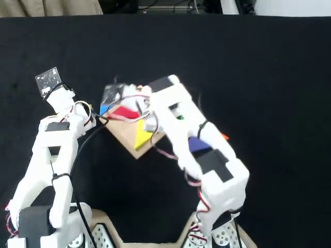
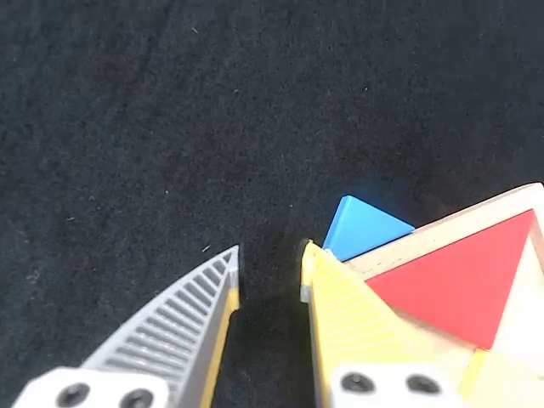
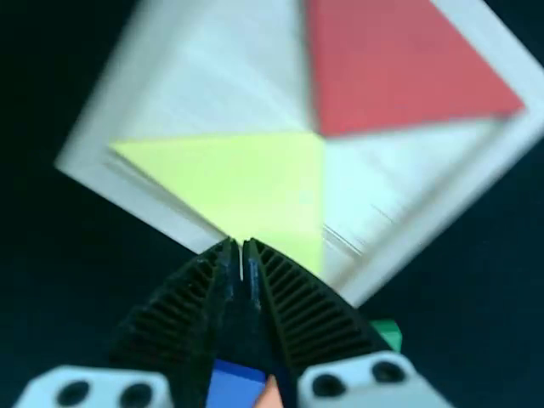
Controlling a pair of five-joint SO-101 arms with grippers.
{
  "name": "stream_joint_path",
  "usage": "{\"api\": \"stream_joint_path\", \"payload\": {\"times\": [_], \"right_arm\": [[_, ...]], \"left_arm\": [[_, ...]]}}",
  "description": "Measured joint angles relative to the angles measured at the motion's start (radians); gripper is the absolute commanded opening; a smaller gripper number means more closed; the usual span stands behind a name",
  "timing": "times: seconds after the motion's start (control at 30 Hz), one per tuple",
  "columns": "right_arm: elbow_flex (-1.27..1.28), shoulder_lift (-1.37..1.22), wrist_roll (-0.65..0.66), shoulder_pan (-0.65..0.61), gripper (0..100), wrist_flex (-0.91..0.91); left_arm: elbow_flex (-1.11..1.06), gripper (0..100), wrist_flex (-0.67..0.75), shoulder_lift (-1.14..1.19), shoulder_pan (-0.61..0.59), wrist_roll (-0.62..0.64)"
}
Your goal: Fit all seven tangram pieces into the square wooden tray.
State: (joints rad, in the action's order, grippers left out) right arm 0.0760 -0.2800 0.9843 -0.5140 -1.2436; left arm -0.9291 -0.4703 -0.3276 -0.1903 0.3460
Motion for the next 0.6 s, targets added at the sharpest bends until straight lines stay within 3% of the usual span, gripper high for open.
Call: {"api": "stream_joint_path", "payload": {"times": [0.1,0.27,0.47,0.6], "right_arm": [[0.095,0.083,0.092,-0.071,3.1,0.002],[0.158,0.135,0.135,-0.115,22.1,0.058],[0.163,0.137,0.138,-0.160,21.1,0.100],[0.164,0.137,0.183,-0.199,21.1,0.098]], "left_arm": [[0.000,13,0.000,0.000,-0.026,0.000],[-0.002,13,0.000,0.000,-0.098,0.049],[-0.028,13,-0.011,0.000,-0.298,0.068],[-0.031,13,-0.110,0.000,-0.459,0.071]]}}
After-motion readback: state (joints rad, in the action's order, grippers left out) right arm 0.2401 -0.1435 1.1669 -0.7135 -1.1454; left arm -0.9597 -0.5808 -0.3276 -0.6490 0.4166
